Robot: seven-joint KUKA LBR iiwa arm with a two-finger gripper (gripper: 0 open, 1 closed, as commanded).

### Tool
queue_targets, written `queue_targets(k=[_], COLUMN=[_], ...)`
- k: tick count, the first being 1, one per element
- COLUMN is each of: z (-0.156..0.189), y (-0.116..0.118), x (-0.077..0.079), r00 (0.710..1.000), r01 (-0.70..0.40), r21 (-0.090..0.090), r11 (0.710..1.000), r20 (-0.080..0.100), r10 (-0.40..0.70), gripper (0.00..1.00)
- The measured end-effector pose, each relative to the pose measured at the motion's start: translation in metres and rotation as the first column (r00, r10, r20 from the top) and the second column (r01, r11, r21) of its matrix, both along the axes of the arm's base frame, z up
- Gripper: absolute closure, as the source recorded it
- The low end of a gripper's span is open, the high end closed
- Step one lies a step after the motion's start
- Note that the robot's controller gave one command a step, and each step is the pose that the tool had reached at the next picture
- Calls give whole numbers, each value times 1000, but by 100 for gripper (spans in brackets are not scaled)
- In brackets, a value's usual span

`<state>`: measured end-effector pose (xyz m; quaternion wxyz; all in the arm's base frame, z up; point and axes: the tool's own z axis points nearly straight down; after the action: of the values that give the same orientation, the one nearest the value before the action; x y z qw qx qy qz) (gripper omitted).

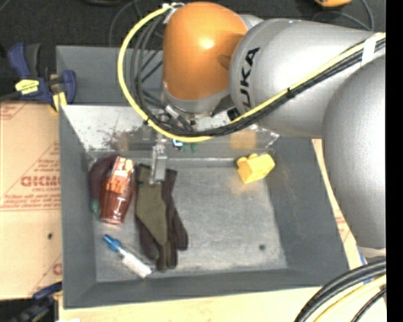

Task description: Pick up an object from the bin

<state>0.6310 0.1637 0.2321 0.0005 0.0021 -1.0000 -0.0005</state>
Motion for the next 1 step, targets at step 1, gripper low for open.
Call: queue_targets(k=[1], z=[-10], y=[-12], x=[9], r00=[991], r01=[-131], r21=[0], r11=[991], r20=[6], r10=[131], gripper=[0])
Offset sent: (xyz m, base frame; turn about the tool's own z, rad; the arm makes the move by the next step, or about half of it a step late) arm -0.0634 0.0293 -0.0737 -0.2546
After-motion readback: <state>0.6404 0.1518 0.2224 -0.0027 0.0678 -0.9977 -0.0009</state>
